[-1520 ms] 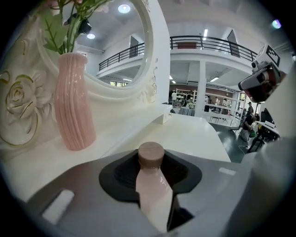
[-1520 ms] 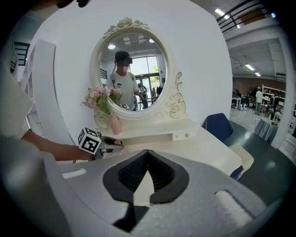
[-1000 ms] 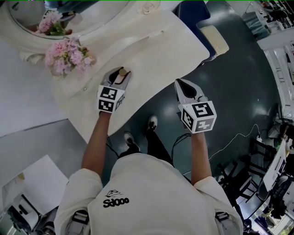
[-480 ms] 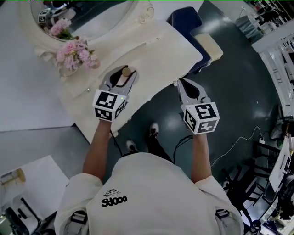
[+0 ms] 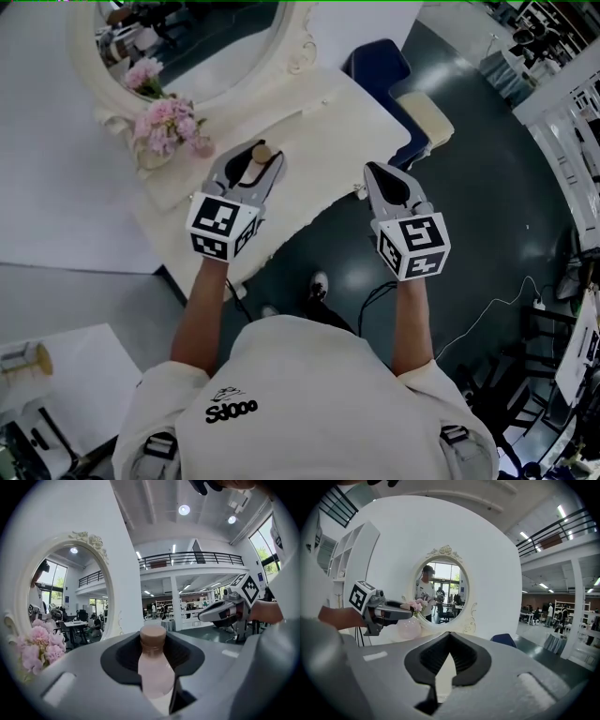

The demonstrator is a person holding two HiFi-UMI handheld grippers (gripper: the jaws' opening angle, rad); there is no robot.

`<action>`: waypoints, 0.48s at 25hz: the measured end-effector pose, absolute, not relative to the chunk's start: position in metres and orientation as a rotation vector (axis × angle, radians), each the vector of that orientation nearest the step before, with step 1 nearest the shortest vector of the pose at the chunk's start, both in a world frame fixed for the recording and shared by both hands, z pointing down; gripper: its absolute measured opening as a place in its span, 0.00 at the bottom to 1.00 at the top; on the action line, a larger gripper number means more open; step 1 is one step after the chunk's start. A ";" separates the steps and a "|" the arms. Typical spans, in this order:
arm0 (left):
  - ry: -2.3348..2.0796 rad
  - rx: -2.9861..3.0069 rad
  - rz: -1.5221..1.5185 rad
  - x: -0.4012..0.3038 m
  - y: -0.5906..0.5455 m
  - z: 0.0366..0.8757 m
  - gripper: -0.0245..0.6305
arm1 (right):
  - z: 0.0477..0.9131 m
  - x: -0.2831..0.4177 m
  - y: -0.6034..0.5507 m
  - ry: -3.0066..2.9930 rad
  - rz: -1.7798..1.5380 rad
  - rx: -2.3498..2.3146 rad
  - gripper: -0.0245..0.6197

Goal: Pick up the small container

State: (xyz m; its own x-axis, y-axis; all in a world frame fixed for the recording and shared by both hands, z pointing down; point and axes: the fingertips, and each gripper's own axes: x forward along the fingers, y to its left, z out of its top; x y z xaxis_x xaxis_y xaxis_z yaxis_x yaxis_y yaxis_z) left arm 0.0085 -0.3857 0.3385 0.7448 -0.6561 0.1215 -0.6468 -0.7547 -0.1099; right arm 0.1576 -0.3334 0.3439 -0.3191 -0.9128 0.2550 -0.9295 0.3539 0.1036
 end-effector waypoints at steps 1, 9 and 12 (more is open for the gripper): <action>1.076 -2.875 -0.231 0.008 -0.385 0.336 0.27 | 0.343 0.156 -0.333 -2.353 0.081 1.630 0.04; 1.053 -2.842 -0.197 0.011 -0.383 0.320 0.27 | 0.334 0.154 -0.338 -2.357 0.046 1.602 0.04; 1.051 -2.843 -0.191 0.014 -0.384 0.318 0.27 | 0.336 0.158 -0.342 -2.353 0.052 1.603 0.04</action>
State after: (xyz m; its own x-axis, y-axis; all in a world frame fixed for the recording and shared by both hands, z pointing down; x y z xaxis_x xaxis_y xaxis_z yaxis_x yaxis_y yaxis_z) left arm 0.0138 -0.3841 0.3182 0.7532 -0.6527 0.0813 -0.6396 -0.7557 -0.1409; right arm 0.1582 -0.3417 0.3357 -0.3369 -0.9051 0.2594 -0.9156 0.3791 0.1336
